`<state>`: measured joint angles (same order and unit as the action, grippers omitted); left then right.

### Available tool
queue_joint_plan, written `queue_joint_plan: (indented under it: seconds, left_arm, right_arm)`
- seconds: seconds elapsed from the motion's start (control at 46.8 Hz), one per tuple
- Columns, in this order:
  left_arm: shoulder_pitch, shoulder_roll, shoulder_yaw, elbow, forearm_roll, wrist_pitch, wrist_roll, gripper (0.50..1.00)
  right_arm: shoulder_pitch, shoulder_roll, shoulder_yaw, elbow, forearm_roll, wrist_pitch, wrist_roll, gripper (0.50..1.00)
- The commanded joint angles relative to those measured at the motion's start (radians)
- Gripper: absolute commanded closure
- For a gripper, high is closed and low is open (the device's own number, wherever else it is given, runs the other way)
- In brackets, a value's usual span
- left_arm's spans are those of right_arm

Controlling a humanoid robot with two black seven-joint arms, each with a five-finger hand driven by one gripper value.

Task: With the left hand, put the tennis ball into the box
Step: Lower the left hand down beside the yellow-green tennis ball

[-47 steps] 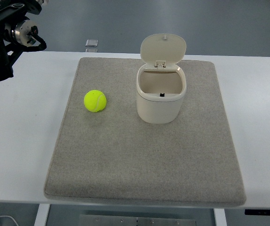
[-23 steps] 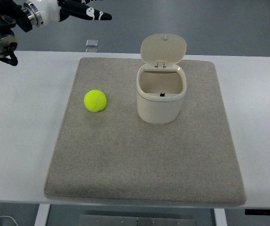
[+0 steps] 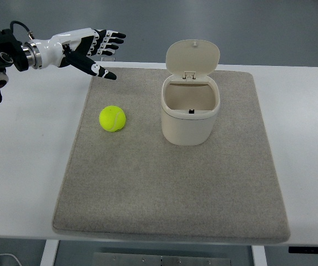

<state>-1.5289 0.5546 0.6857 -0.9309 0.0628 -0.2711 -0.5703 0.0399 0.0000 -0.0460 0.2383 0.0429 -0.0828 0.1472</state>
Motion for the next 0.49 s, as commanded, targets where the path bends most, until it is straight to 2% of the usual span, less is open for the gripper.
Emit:
queue_joint_plan:
  seconds: [0.0,0.47]
  left_arm:
    - [0.03,-0.002,-0.002,0.001,0.046,0.009,0.0,0.51]
    - [0.042,-0.013,-0.002,-0.006,0.288,0.016,-0.002,0.51]
  right_arm:
    - [0.0,0.0,0.0,0.0,0.0,0.0,0.0,0.562]
    - [0.0,0.0,0.0,0.0,0.0,0.0,0.0,0.562]
